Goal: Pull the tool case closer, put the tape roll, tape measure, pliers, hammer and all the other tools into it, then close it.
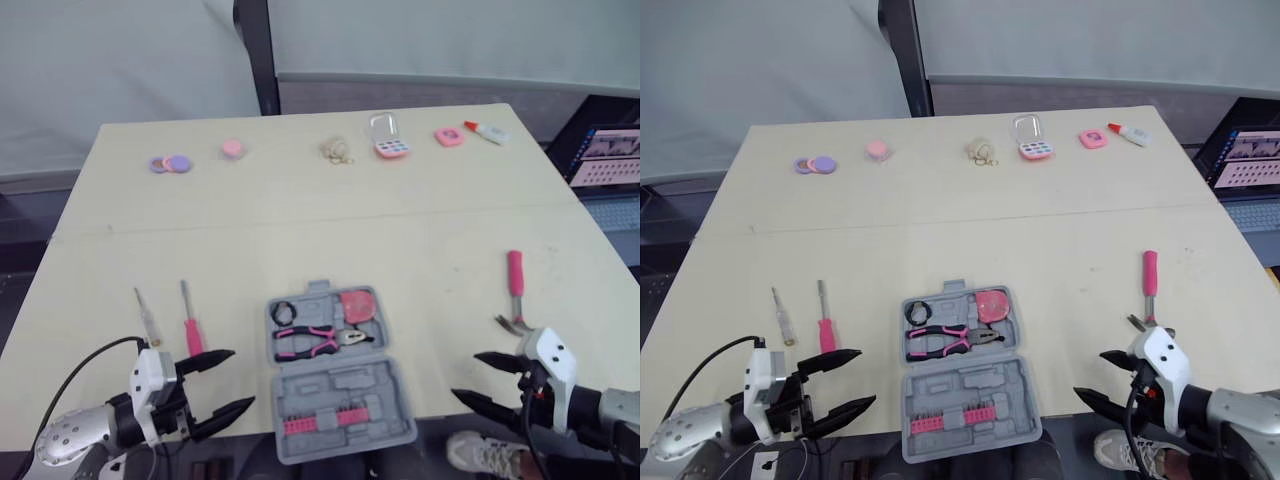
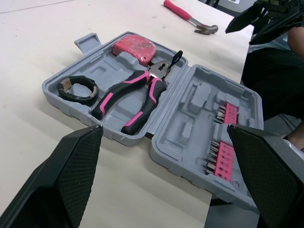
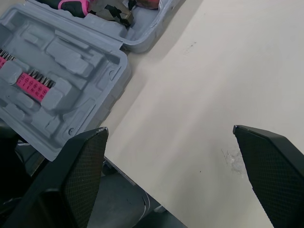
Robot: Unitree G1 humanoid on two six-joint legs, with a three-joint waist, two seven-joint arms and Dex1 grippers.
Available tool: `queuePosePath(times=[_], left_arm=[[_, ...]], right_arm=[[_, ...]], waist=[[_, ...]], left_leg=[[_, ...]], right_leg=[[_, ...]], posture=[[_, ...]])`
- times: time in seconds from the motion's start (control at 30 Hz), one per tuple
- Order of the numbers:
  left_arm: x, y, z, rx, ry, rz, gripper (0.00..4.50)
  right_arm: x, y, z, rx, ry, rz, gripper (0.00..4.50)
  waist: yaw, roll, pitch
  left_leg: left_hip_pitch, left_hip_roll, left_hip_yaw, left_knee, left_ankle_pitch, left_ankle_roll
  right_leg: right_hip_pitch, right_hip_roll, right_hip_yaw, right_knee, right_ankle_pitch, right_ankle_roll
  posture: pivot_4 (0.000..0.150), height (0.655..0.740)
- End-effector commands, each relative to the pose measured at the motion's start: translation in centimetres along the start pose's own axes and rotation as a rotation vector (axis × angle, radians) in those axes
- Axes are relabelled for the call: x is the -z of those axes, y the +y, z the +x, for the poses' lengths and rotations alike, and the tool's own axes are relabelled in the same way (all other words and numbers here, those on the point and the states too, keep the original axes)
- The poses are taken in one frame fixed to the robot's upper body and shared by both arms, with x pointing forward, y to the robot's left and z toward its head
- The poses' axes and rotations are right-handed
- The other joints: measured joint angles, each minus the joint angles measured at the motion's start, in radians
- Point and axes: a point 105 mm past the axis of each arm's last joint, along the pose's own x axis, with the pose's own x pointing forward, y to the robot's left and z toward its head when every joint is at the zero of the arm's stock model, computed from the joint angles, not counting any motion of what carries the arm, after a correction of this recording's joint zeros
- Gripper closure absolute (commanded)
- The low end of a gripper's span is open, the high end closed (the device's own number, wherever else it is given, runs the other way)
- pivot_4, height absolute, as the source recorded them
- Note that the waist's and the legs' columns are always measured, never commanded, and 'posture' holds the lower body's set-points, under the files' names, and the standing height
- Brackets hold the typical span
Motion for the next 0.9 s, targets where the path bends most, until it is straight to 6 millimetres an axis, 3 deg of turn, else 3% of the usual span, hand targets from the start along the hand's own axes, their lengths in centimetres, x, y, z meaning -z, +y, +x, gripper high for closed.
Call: queuePosePath(times=[0.03,0.9], left_arm=[[-0.27,-0.48,0.07,0.012,-0.017,0.024,0.00],[-0.49,-0.70,0.18,0.015,-0.068,0.041,0.00]], right_arm=[[-0.84,0.28,-0.47,-0.001,-0.027,-0.037,0.04],[-1.14,1.14,-0.27,-0.039,-0.040,-0.034,0.04]], waist=[[0.000,0.000,0.000],[0.000,0.000,0.000]], left_leg=[[0.000,0.000,0.000,0.000,0.000,0.000],[0.000,-0.001,0.000,0.000,0.000,0.000]], right_leg=[[0.000,0.000,0.000,0.000,0.000,0.000],[0.000,0.000,0.000,0.002,0.000,0.000]], posture=[[0.150,0.7400],[0.150,0.7400]])
